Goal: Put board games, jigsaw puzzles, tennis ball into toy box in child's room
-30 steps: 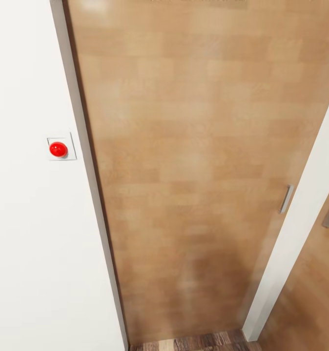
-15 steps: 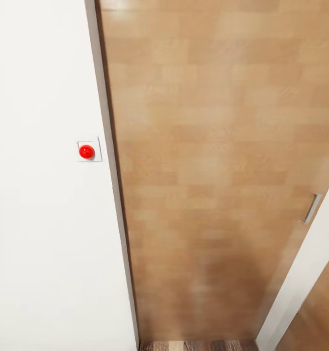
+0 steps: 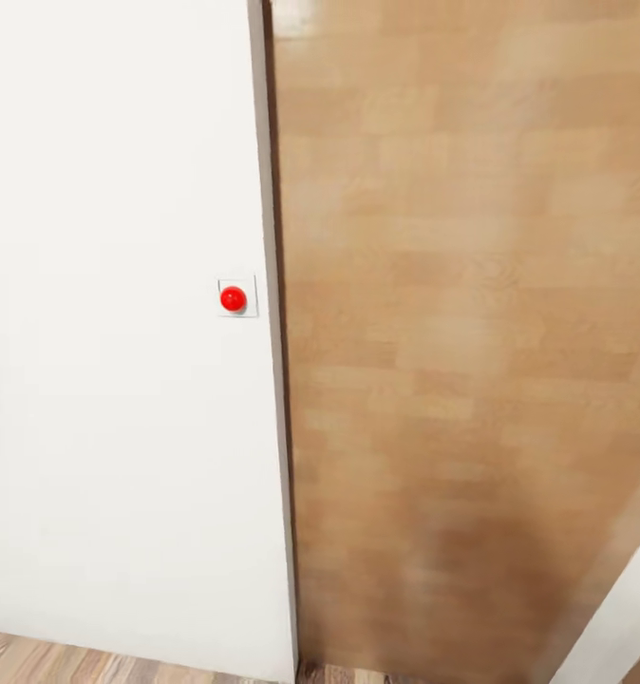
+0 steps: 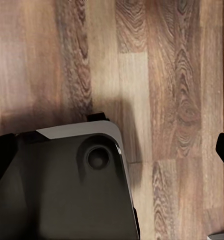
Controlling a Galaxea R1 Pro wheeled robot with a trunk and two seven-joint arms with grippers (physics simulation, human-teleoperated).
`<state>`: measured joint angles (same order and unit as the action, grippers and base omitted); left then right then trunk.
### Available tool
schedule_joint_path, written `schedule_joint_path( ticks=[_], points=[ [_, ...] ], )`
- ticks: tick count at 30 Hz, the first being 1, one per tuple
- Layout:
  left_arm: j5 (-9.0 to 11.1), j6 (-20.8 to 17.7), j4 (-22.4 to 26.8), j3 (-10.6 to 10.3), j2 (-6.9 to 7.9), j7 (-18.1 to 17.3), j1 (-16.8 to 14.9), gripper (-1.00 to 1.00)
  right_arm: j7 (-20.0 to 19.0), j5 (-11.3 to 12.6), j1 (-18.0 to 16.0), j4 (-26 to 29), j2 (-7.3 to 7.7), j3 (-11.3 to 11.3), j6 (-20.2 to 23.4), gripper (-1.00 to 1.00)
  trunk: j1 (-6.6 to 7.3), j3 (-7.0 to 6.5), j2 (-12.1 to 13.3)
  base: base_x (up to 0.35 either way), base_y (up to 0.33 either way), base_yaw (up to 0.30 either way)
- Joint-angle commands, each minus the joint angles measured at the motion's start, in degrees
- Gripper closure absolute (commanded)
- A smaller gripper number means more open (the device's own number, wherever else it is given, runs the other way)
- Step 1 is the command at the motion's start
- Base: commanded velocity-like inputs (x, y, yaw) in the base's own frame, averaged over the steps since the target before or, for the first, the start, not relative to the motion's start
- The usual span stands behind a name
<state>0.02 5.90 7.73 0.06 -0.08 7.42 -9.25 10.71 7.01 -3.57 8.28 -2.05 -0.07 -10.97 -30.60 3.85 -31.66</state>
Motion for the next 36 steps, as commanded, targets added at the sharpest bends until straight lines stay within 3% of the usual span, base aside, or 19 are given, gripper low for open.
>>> schedule_joint_path(
  ticks=[1,17,22,36],
  points=[
    [0.03,0.23,-0.08,0.07,-0.01,0.13,-0.07,-1.00,0.02,0.55,-0.03,-0.01,-0.05,0.05,-0.29,-1.00,0.20,-0.08,0.32,0.000,0.000,0.293],
    [0.15,0.25,-0.08,0.25,0.02,0.14,-0.07,-1.00,0.02,0.49,-0.03,-0.03,-0.16,0.12,-0.27,-1.00,3.72,-2.95,6.74,-0.084,0.000,0.293],
    [0.16,0.25,-0.09,0.26,0.01,0.14,-0.07,-1.00,0.09,0.41,-0.03,-0.02,-1.31,0.15,-0.28,-1.00,4.82,-3.85,8.74,-0.054,0.000,0.293],
    [0.18,2.18,-0.16,0.28,0.08,0.22,-0.07,-1.00,0.28,0.37,-0.03,-0.04,-1.86,0.15,-0.28,-1.00,4.82,-3.85,8.74,-0.003,0.000,0.293]
  ],
)
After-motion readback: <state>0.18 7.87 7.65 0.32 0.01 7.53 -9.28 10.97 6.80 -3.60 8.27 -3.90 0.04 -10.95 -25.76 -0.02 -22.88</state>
